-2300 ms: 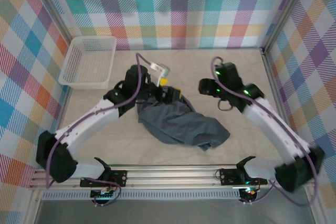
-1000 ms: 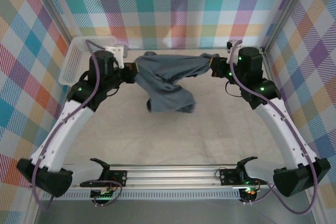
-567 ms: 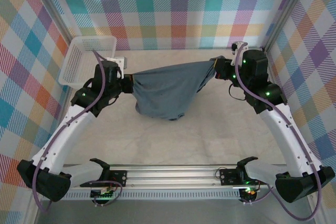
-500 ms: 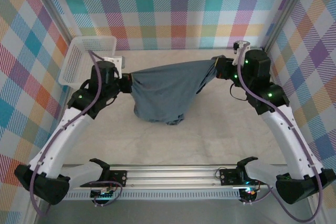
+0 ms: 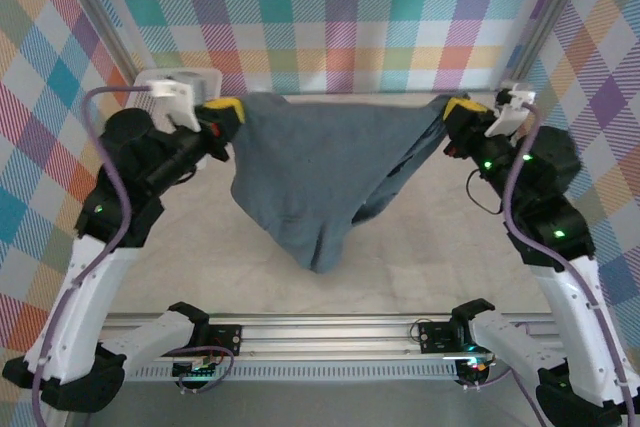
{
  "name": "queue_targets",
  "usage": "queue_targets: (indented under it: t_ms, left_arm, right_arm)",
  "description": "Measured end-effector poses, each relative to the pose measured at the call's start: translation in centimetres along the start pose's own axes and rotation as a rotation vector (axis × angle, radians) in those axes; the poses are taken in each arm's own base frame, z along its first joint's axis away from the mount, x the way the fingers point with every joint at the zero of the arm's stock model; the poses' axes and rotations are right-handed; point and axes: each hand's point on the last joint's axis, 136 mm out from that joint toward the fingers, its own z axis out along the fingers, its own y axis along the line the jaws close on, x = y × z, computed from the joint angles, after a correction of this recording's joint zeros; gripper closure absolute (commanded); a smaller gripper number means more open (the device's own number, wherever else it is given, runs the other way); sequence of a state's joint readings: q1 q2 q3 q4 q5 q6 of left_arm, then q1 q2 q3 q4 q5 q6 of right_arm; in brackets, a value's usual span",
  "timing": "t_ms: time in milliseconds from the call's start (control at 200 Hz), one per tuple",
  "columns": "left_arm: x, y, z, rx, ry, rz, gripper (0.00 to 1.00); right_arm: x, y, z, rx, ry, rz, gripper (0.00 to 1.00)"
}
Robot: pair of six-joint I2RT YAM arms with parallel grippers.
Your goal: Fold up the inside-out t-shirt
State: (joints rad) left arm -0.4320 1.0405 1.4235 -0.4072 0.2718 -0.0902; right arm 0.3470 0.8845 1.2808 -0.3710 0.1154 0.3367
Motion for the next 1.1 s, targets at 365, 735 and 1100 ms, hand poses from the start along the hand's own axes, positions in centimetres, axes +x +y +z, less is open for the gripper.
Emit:
queue_targets:
  t_ms: [365,735,1100]
  left_arm:
    - [26.8,-11.9,-2.0,0.638,0.920,0.150,0.83]
    - [22.5,-9.9,-1.5,0.487,0.675,0.323,0.05]
    - [33.1,0.4,8.1,-0.118,0.952,-0.242,0.03]
  right_arm:
    - [11.2,-8.4,0.3,0.351,0.257,0.033,0.20]
    - [19.5,-3.3,8.3,0.055,0.697,0.100,0.25]
    - [33.5,-0.5,3.3,-0.041,1.087,0.227,0.22]
